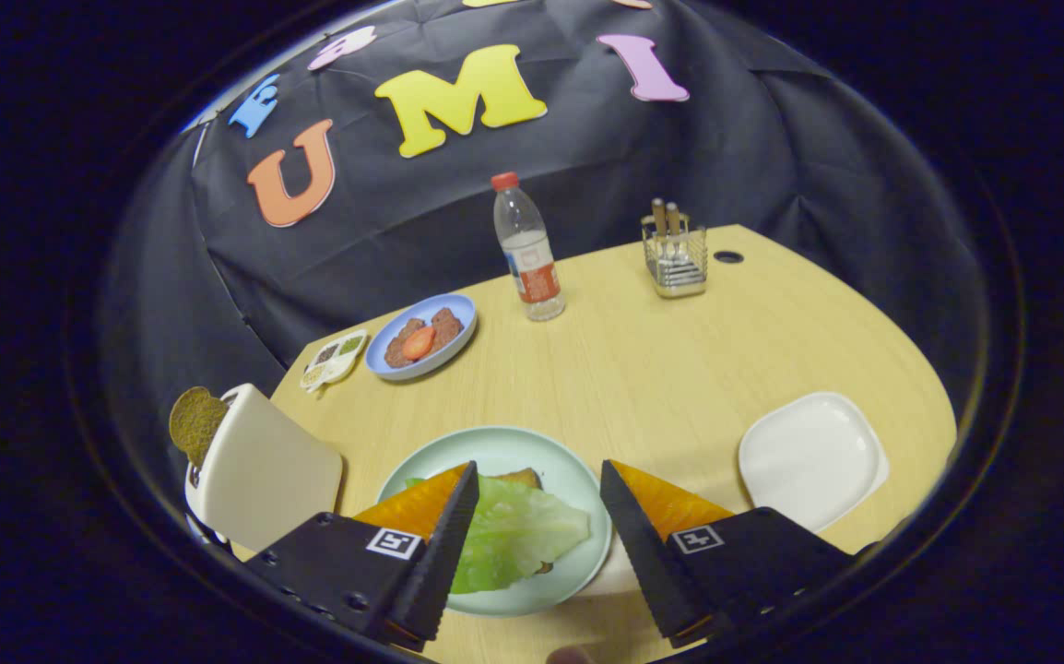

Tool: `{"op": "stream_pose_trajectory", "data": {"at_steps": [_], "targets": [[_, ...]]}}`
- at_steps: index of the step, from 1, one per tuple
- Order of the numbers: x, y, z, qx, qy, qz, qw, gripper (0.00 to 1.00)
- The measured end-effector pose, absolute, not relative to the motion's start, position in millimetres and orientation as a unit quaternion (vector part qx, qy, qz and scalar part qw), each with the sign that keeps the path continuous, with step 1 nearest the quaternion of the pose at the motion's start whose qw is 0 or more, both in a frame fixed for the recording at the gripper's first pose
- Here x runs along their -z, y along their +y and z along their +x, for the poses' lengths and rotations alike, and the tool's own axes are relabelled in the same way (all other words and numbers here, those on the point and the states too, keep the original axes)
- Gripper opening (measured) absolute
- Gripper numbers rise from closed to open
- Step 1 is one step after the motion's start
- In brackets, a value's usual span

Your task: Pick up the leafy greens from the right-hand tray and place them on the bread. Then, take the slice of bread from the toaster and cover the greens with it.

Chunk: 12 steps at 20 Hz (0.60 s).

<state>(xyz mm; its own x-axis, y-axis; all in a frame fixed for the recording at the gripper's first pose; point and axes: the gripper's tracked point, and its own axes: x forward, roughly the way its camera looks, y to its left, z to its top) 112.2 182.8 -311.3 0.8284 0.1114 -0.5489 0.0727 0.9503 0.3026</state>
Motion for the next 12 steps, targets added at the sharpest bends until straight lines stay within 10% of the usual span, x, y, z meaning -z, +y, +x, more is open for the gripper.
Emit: {"op": "stream_pose_trajectory", "data": {"at_steps": [12], "targets": [[134,299,68,-0.050,0.144,0.038,0.987,0.96]]}}
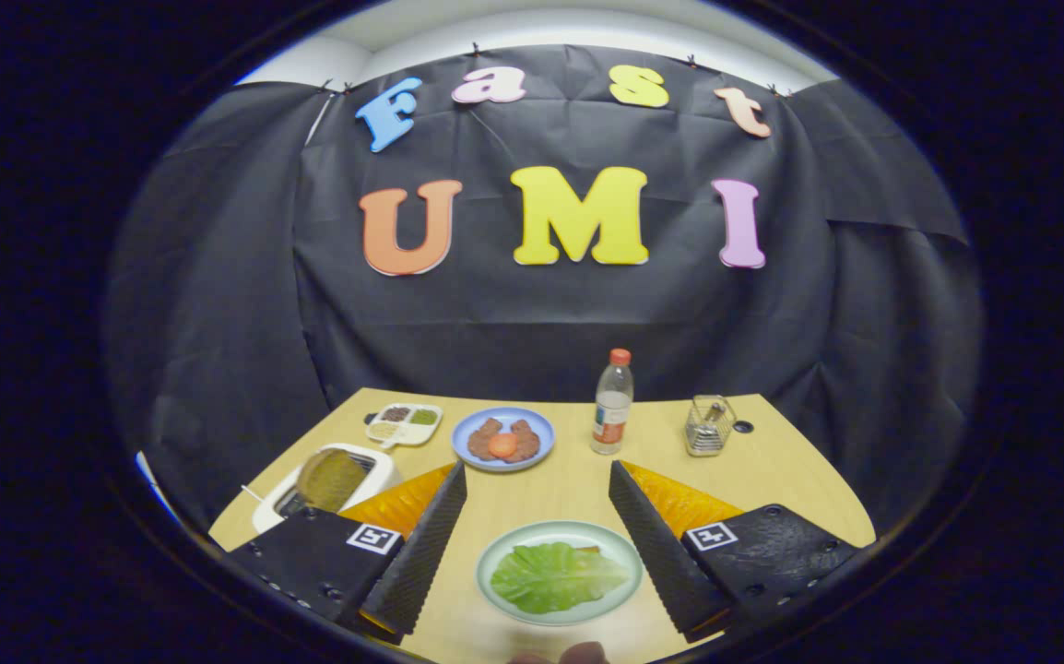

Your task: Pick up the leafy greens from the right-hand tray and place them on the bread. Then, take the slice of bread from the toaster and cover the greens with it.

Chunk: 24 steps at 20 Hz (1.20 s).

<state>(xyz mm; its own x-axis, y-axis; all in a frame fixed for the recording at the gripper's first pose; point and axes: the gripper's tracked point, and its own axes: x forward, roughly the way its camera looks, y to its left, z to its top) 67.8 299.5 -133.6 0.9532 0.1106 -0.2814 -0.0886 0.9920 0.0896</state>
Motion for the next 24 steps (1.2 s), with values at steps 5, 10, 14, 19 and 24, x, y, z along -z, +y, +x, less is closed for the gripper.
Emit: {"op": "stream_pose_trajectory", "data": {"at_steps": [5,10,14,19,24], "targets": [[132,401,61,-0.084,0.162,0.048,0.982,0.96],[163,461,76,-0.085,0.205,0.051,0.974,0.97],[185,484,90,-0.074,0.227,0.044,0.970,0.95],[209,497,108,-0.067,0.258,0.027,0.963,0.64],[211,495,104,-0.064,0.280,0.031,0.957,0.14]]}}
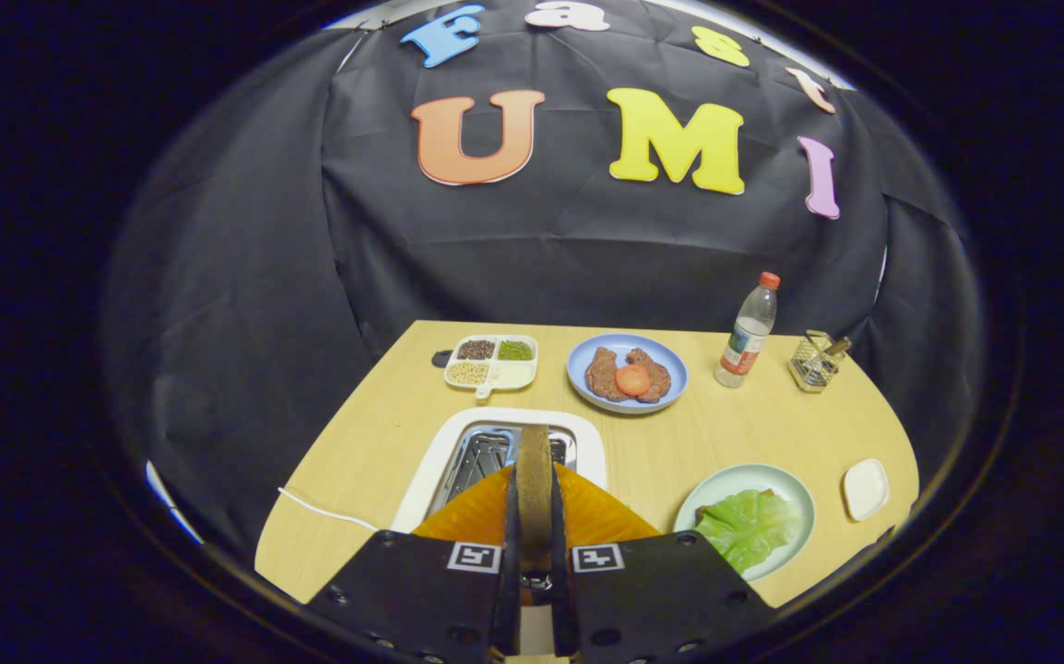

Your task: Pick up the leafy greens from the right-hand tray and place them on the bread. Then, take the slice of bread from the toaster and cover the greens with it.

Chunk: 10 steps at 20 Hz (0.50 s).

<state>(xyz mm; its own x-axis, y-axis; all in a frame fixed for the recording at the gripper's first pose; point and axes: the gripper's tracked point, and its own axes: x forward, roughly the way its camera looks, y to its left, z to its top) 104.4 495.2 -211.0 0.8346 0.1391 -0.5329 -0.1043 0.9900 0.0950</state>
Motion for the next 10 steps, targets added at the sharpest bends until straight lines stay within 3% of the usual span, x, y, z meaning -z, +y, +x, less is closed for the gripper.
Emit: {"op": "stream_pose_trajectory", "data": {"at_steps": [2,3,10], "targets": [[200,491,99,-0.073,0.278,0.031,0.957,0.14],[193,490,98,-0.080,0.275,0.037,0.957,0.04],[110,450,80,-0.112,0.227,0.083,0.964,0.04]]}}
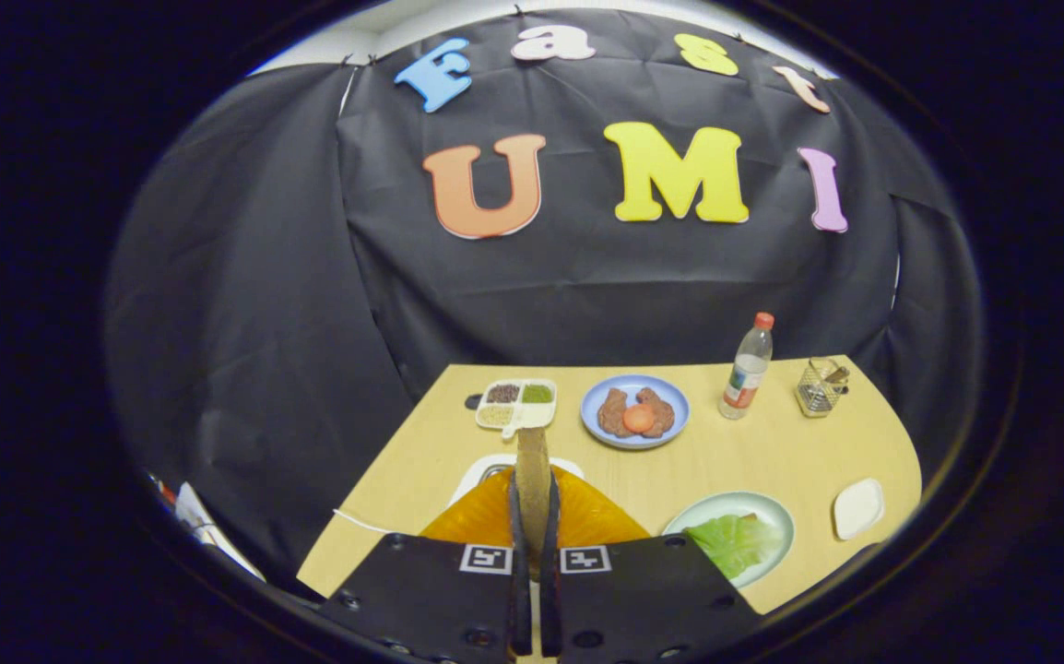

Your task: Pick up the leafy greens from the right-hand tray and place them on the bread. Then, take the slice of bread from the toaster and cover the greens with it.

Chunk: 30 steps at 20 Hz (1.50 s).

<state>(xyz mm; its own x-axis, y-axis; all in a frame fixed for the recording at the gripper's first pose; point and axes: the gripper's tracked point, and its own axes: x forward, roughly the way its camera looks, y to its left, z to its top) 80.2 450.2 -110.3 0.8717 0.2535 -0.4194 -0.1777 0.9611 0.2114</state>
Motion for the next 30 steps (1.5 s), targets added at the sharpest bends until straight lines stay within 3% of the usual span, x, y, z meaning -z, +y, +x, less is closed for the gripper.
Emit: {"op": "stream_pose_trajectory", "data": {"at_steps": [5,13,18,30], "targets": [[79,380,81,-0.083,0.199,0.083,0.973,0.04],[164,299,91,-0.001,0.235,0.076,0.969,0.04],[234,286,100,0.007,0.279,0.088,0.956,0.04],[283,283,107,-0.006,0.295,0.114,0.949,0.04]]}}
